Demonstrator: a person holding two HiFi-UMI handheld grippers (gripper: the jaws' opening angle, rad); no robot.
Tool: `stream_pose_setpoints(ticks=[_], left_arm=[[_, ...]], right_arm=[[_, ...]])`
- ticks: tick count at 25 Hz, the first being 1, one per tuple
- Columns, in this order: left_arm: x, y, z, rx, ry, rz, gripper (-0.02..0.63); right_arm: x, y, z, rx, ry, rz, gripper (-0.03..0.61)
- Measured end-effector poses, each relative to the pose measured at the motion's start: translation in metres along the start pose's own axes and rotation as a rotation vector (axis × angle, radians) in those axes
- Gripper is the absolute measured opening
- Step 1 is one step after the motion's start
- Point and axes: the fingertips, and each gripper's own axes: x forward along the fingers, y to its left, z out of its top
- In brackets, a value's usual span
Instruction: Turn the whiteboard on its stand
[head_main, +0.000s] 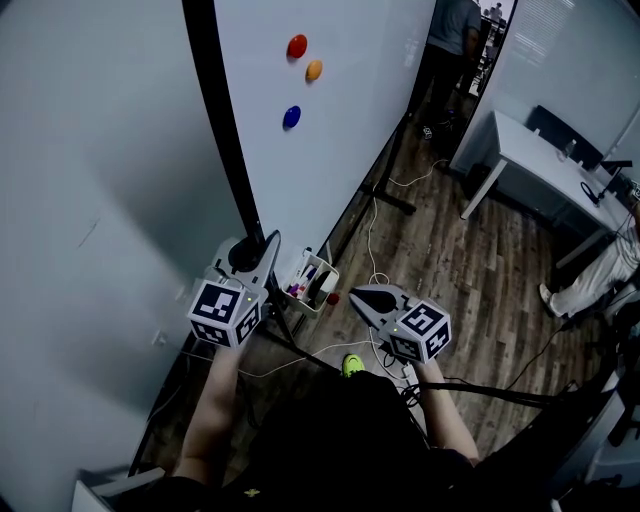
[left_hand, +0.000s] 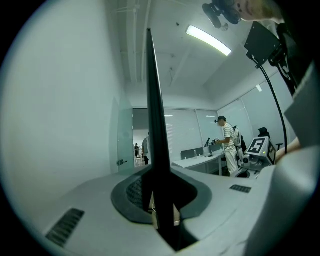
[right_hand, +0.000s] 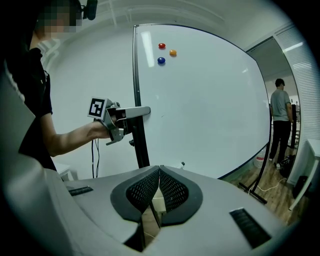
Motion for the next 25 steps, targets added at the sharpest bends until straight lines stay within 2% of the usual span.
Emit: stream_pose_setpoints(ticks=[14,25], left_arm=[[0.018,0.005,-0.003,-0.073,-0.015,-0.024,0.06],[0.025,0.009,-0.025,-0.073,-0.015,-0.013,0.06]], right_arm=[[-0.005,-0.016,-0.008,0.021,0.007,-0.044,0.0],[-0.007,-0.031,-0.03,0.014,0.016,-0.048,0.0]])
